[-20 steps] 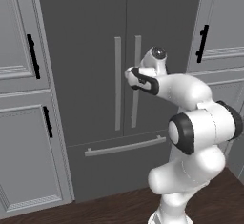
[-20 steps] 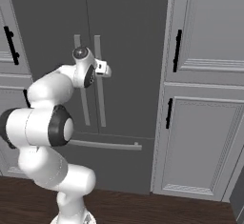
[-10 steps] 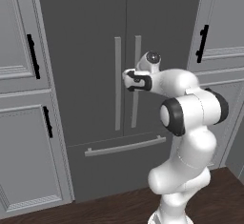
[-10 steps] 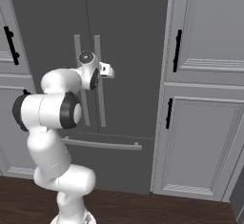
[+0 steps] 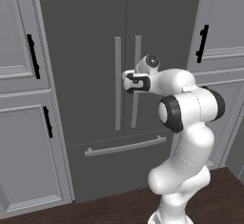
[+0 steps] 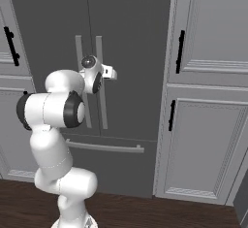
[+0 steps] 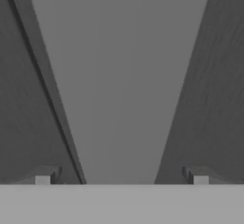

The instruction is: Grab a lemon wedge from the fridge and one ice cube from the ice bowl, and put them in the glass of lemonade.

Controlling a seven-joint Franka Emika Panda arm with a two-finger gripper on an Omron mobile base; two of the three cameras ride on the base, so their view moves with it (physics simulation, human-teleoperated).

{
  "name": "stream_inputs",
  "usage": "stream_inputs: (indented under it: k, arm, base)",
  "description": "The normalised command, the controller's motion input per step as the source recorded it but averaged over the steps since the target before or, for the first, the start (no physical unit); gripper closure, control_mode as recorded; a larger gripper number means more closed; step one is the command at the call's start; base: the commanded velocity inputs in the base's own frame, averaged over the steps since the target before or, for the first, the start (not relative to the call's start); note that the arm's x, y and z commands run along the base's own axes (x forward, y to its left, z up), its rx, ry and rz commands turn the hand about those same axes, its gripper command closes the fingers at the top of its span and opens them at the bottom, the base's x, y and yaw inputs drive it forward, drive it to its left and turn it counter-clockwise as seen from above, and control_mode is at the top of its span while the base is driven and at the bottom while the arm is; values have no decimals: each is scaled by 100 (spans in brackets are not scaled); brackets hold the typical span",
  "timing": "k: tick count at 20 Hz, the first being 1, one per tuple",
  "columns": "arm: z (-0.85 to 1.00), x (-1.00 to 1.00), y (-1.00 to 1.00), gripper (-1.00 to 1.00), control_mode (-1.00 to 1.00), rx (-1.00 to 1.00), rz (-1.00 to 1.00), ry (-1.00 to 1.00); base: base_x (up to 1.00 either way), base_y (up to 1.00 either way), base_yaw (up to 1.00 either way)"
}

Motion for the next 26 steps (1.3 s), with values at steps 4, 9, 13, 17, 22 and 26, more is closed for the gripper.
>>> stream_inputs:
  k: [4, 9, 13, 17, 22, 26]
  arm:
    - [0, 20, 2, 100, -100, 0, 0, 0]
    - [0, 10, 3, 100, -100, 0, 0, 0]
    - [0, 1, 0, 100, -100, 0, 0, 0]
    - [10, -9, -17, 100, -100, 0, -7, 0]
    - [5, -55, -58, 100, -100, 6, -16, -6]
    - [0, -87, -78, 100, -100, 13, -16, -16]
  base:
    - [0, 0, 0]
    - [0, 0, 0]
    - [0, 0, 0]
    - [0, 0, 0]
    - [0, 0, 0]
    - [0, 0, 0]
